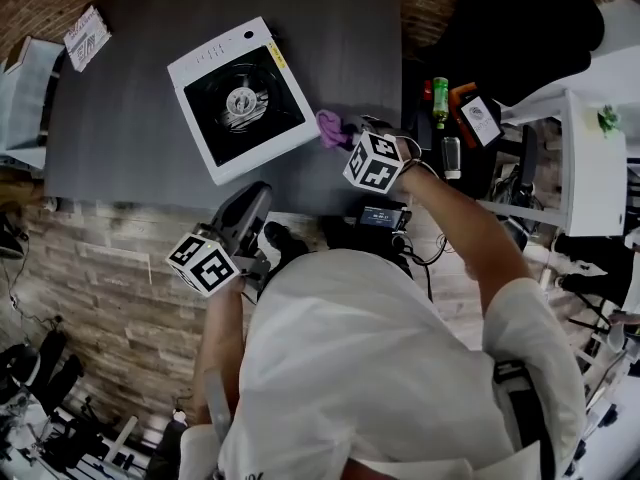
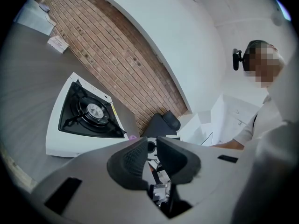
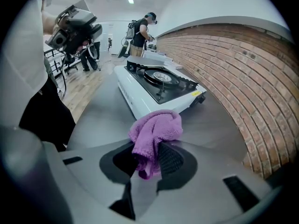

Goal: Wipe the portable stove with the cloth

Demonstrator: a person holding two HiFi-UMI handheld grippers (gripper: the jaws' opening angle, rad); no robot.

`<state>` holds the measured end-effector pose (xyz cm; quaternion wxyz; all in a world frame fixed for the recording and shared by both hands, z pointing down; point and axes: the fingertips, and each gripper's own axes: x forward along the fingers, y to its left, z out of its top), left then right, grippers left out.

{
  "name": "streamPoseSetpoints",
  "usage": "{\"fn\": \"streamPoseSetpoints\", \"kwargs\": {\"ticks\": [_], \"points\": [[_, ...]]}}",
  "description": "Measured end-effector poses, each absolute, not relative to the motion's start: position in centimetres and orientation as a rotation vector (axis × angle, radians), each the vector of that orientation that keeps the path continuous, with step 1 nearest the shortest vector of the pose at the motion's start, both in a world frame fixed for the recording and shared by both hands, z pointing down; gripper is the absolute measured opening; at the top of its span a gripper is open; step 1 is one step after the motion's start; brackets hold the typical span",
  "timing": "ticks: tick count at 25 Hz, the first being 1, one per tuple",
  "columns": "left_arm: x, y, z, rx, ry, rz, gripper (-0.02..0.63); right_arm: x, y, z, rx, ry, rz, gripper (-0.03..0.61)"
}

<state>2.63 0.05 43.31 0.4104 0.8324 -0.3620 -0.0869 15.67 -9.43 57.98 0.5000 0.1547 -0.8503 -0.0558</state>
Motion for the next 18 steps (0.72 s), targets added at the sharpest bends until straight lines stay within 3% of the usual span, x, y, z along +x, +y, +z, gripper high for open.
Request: {"fn": "streamPoseSetpoints", "kwargs": {"ticks": [9,18], "points": [[1.6,-0.2,43.7,2.084,-0.914,-0.236,0.066,15.5,-6.1,54.2,0.429,-2.156,-0.046,0.103],[-0.5,0.4,43.8,2.081,-0.929,-0.251,0.066,8.6,-4.3,50.5,0.376,-2.266,-0.011,0.103]]}}
